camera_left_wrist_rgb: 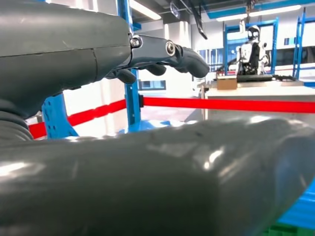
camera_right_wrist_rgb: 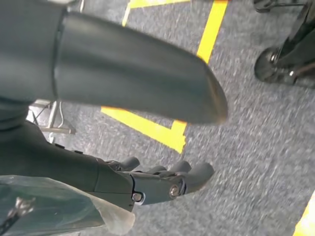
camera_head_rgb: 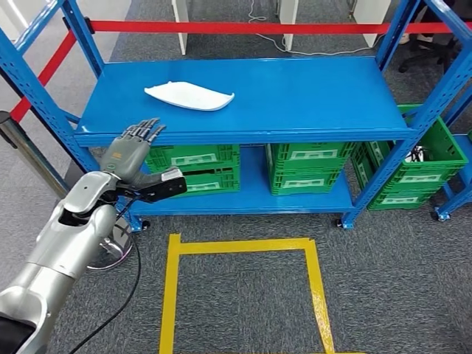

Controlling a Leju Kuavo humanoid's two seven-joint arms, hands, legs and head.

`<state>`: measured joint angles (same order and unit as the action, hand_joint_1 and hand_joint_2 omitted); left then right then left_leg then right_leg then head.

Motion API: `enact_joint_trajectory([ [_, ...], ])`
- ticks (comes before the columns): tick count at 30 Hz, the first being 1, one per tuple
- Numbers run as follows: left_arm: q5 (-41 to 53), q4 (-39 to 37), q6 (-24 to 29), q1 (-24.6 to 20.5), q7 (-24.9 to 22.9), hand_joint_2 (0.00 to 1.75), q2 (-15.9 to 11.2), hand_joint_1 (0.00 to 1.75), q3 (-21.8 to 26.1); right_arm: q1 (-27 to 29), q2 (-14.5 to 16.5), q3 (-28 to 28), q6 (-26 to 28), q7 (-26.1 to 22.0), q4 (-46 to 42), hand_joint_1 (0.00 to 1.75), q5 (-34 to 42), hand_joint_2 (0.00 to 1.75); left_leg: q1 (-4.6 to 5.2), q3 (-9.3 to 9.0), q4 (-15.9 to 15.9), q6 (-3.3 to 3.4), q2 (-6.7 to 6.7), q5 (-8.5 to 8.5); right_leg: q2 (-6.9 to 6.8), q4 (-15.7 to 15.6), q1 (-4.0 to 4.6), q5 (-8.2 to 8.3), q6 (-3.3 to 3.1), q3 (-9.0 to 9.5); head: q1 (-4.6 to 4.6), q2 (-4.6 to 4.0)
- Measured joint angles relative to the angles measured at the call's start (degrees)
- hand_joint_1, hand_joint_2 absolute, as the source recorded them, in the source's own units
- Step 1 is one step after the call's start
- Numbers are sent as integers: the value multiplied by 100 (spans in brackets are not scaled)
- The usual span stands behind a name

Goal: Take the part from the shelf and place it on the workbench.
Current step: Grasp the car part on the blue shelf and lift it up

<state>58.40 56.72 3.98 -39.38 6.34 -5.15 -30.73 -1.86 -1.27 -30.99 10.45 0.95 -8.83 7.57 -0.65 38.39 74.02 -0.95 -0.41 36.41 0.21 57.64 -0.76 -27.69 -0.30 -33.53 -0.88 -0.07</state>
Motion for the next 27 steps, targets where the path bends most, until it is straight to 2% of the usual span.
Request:
enact_joint_trajectory([
  [1, 0, 0, 0, 12, 0, 0, -1, 0, 1, 5, 2, -2, -4, 2, 0, 0, 0, 0, -10, 50, -91, -10, 1, -145, 8, 0, -5, -54, 7, 75, 0, 0],
  [3, 0, 0, 0, 19, 0, 0, -10, 0, 2, 14, 7, -9, -11, 5, 1, 0, -1, 0, -16, -20, -701, -3, 8, -720, 16, -1, -18, -168, 39, 228, 1, 0],
  [4, -1, -1, -1, 28, 0, 0, -21, 0, 2, 15, 8, -14, -13, 6, 4, 0, -1, 0, -1, -60, -994, 10, 14, -942, 20, -5, -23, -215, 65, 289, -3, 0],
  [5, 0, -1, -4, 38, 0, 0, -31, 0, 2, 11, 9, -17, -14, 7, 7, 0, -1, 0, 18, -101, -1250, 39, 19, -1078, 24, -8, -26, -256, 101, 320, 5, 0],
  [6, 2, 9, -6, 52, 0, 0, -36, 0, 2, 4, 10, -22, -13, 9, 10, 0, -1, 0, 40, -114, -1387, 80, 25, -1113, 26, -18, -28, -287, 144, 347, 11, 0],
  [8, 1, 41, -4, 55, -1, 0, -36, 0, 10, -4, 11, -28, -10, 11, 11, 0, -1, 0, 67, -175, -1506, 186, 23, -1063, 19, -26, -29, -310, 239, 391, 26, 0],
  [10, -3, 83, 5, 36, -4, 0, -34, 0, 22, -4, 11, -36, -4, 9, 11, 0, -1, 0, 50, -295, -1568, 279, 12, -1028, 3, 115, -33, -385, 299, 354, 13, -1],
  [11, -2, 95, 7, 23, -5, 0, -32, 0, 26, -10, 12, -40, -1, 7, 11, 0, -1, 0, 38, -362, -1604, 316, 3, -1009, -2, 336, -37, -481, 315, 236, -5, -1],
  [13, 2, 106, 8, 18, -5, 0, -23, 0, 26, -25, 13, -51, 2, 5, 11, 0, 1, 0, 37, -452, -1632, 368, -2, -945, -4, 1060, -39, -749, 340, -213, -29, -1],
  [14, 13, 106, 8, 30, -4, 0, -20, 0, 25, -28, 14, -58, 3, 5, 11, 0, 1, 0, 43, -489, -1632, 380, -3, -904, -4, 1398, -40, -835, 356, -458, -35, -1],
  [15, 24, 107, 10, 47, -4, 0, -19, 0, 23, -26, 14, -64, 5, 6, 11, 0, 2, 0, 48, -538, -1631, 383, -6, -857, -4, 1586, -40, -824, 369, -641, -35, -1],
  [16, 34, 107, 13, 61, -4, 0, -19, 0, 21, -18, 14, -70, 9, 7, 11, 0, 2, 0, 52, -601, -1630, 380, -13, -806, -5, 1567, -39, -685, 371, -728, -37, -1],
  [17, 43, 107, 16, 69, -4, 0, -19, 0, 20, -7, 13, -75, 16, 7, 11, 0, 3, 0, 54, -675, -1630, 373, -19, -748, -5, 1341, -37, -424, 359, -719, -38, -1],
  [18, 44, 107, 19, 74, -4, 0, -18, 0, 20, 3, 13, -78, 23, 5, 11, 0, 4, 0, 54, -754, -1631, 360, -25, -686, -5, 971, -33, -100, 332, -641, -38, -1],
  [19, 46, 107, 22, 78, -4, 0, -19, 0, 20, 12, 12, -80, 32, 4, 16, 0, 6, 0, 55, -826, -1635, 343, -27, -632, -6, 660, -18, 129, 304, -561, -35, -1],
  [20, 49, 108, 23, 81, -5, 0, -19, 0, 19, 13, 11, -83, 38, -1, 20, 0, 9, 0, 58, -870, -1638, 317, -27, -587, -9, 385, 2, 256, 272, -465, -33, -2],
  [21, 54, 111, 22, 94, -8, 0, -20, 0, 18, 8, 11, -85, 43, -7, 24, 0, 11, 0, 61, -895, -1636, 281, -26, -545, -14, 229, 22, 281, 238, -405, -36, -2],
  [22, 58, 118, 20, 107, -10, 0, -21, 0, 18, 3, 10, -87, 48, -9, 28, 0, 14, 0, 67, -915, -1637, 246, -23, -518, -21, 176, 43, 214, 203, -367, -35, -1],
  [25, 61, 165, 23, 121, -15, 0, -25, 0, 20, -2, 13, -91, 59, -9, 26, 0, 14, 0, 74, -932, -1542, 155, -13, -428, -32, 9, 16, 141, 100, -197, -36, 0],
  [26, 61, 177, 25, 119, -15, 0, -28, 0, 21, 1, 14, -92, 61, -9, 25, 0, 14, 0, 67, -855, -1362, 124, -9, -361, -33, -34, -5, 124, 74, -121, -33, 0],
  [27, 61, 181, 25, 133, -15, 0, -34, 0, 20, 3, 15, -92, 61, -9, 26, 0, 14, 0, 52, -704, -1054, 89, -6, -248, -32, -67, -19, 95, 51, -49, -27, 0],
])
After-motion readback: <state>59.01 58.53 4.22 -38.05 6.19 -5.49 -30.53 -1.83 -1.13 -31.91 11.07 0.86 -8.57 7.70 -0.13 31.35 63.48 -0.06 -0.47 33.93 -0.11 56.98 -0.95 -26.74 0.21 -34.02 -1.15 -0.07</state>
